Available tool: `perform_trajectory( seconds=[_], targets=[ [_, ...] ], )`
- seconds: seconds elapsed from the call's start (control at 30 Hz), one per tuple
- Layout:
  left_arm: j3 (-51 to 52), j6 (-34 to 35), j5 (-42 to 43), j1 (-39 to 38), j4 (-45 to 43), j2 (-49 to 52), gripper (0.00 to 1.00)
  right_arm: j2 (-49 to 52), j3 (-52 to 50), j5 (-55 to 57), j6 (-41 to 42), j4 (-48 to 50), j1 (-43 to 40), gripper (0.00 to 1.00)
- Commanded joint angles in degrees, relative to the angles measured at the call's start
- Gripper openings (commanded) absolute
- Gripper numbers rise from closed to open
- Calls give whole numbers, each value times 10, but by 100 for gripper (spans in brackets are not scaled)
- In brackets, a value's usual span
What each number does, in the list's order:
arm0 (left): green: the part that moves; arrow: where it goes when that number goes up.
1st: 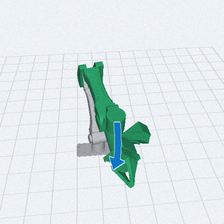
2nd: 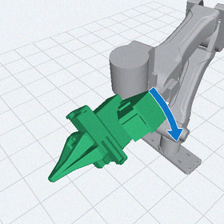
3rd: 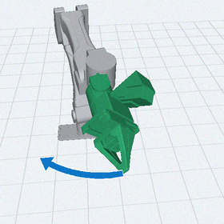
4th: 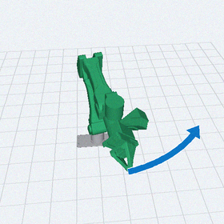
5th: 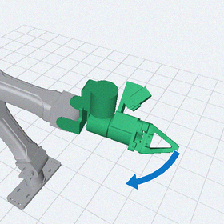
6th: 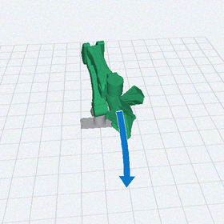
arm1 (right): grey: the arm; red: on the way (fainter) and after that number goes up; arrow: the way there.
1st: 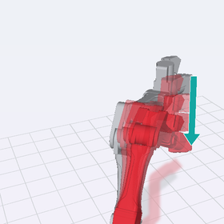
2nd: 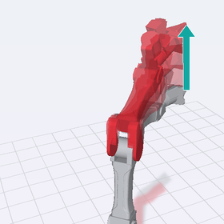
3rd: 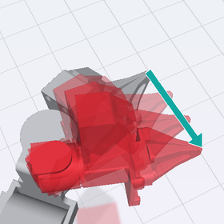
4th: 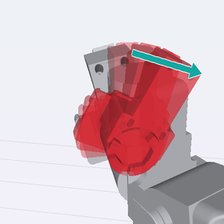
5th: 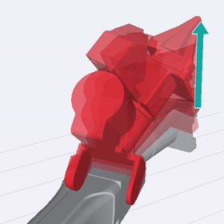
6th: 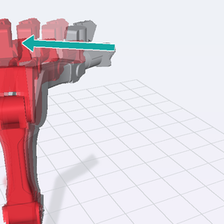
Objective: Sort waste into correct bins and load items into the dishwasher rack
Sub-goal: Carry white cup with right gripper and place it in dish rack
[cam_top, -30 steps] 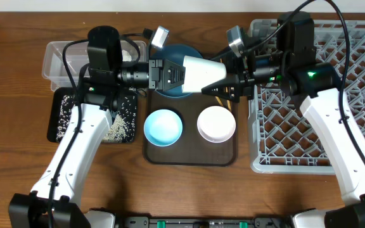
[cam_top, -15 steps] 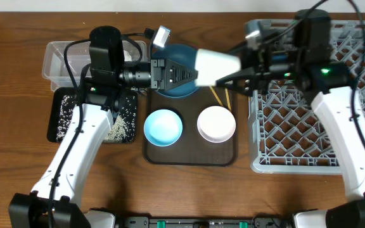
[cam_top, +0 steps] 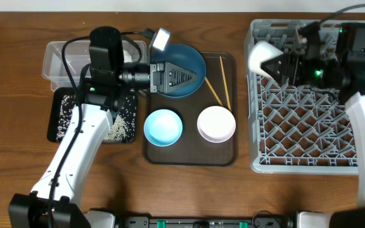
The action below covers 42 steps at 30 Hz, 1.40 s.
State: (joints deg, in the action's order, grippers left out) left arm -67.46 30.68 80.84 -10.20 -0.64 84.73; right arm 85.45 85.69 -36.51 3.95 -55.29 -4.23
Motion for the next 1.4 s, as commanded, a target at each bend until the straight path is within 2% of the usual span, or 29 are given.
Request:
perform_trajectory(
  seconds=[0.0,0.07,0.1,0.17,0.3,0.5,0.67,1.37],
  targets=[
    [-10,-89,-91,1,56,-5,17,-45,81,174,38,-75,1,62],
    [-10,-99,-199,1,118,-5,17,-44,129,235,44,-147,4,62],
    [-10,-99,-260,1,149,-5,21,-43,145,256,44,-174,6,62],
    [-10,-99,-393,1,215,-5,22,-43,170,292,53,-221,13,61],
    [-10,-99,-608,1,314,-5,27,-37,174,308,59,-277,17,61],
    [-10,-99,-738,1,381,-5,32,16,174,307,42,-348,15,63],
    [-10,-99,-804,1,405,-5,32,73,174,307,35,-390,15,61],
    [-10,-101,-805,1,420,-5,32,200,161,312,-4,-407,-37,57]
  ],
)
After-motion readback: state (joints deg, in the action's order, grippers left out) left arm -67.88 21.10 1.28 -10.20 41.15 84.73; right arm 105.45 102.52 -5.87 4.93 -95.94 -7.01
